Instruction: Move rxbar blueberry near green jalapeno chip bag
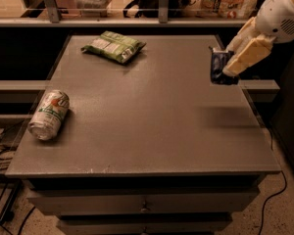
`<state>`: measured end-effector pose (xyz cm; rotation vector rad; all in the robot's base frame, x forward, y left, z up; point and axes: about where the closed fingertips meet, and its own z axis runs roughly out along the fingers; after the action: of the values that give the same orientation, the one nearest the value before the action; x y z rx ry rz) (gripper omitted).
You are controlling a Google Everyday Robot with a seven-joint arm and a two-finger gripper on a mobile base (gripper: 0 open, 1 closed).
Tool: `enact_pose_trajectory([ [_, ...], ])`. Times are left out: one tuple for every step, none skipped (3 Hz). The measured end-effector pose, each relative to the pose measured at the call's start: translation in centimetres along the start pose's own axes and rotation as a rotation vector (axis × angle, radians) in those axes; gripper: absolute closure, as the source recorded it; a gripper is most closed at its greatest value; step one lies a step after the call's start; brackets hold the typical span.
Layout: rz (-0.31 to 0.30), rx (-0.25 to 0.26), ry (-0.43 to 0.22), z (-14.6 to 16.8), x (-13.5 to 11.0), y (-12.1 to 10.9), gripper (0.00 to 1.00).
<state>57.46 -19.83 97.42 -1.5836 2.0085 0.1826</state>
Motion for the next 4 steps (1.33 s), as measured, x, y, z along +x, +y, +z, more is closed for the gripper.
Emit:
enact_pose_trajectory([
  [0.093, -0.058, -0.112, 2.6, -2.4, 0.8, 1.0],
  [0.166, -0.093, -0.195, 5.3, -5.9, 1.0, 1.0],
  [0.252, -0.105, -0.267, 8.9, -11.0, 0.9, 1.0],
  [0.287, -0.111, -0.295, 11.6, -14.1, 0.7, 1.0],
])
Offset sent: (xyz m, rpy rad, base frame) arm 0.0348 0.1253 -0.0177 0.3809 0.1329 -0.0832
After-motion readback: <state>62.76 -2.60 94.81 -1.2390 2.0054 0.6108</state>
